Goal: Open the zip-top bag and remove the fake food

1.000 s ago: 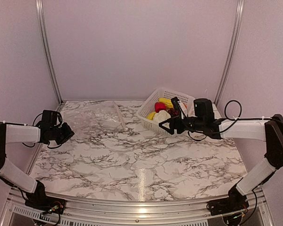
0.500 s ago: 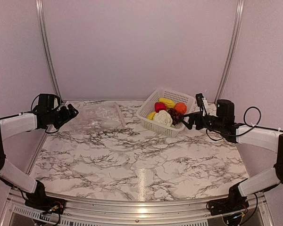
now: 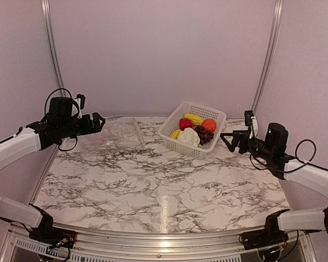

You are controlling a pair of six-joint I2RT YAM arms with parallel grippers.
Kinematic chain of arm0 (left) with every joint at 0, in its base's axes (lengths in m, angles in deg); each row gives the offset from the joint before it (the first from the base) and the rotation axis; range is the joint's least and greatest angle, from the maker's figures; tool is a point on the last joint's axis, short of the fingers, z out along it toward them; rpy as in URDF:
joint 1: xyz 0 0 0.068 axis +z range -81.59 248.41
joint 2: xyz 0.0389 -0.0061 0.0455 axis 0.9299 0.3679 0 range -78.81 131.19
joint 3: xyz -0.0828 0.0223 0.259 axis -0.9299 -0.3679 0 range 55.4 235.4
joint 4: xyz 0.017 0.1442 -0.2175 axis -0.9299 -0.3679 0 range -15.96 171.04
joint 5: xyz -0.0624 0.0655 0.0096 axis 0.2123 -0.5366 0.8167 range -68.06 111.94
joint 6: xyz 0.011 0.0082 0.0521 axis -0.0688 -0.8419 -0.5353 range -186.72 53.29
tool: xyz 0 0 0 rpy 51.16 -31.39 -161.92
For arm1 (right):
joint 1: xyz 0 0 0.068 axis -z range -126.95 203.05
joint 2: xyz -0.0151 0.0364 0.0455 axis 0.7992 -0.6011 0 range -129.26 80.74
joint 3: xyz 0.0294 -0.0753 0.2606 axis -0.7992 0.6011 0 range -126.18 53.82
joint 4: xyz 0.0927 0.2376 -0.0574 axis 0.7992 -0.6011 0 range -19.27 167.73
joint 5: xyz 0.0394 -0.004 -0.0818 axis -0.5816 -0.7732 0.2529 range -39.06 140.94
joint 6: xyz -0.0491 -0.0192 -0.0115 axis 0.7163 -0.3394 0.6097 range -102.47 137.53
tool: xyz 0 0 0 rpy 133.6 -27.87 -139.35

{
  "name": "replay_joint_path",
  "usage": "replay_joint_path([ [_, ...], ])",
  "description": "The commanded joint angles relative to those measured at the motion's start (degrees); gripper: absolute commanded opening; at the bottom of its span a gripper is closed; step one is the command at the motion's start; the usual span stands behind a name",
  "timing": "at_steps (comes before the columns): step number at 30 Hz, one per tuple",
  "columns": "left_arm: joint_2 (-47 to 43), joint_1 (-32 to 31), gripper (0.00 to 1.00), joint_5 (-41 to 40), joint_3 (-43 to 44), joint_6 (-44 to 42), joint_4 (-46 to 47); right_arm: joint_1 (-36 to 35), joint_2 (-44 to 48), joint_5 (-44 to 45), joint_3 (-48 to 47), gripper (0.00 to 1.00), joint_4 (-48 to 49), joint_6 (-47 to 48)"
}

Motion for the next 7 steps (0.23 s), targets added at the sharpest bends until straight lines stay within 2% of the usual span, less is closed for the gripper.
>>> replay_joint_path([
  [1,1.6,-3.2,0.99,-4.7,-1.3,-2.6,-0.8,0.4,2.8,1.7,3.0,0.99,1.7,-0.9],
  [7,1.8,-3.6,0.99,-4.3,-5.3,0.6,4.5,0.4,3.9,2.5,4.3,0.99,0.9,-0.4],
])
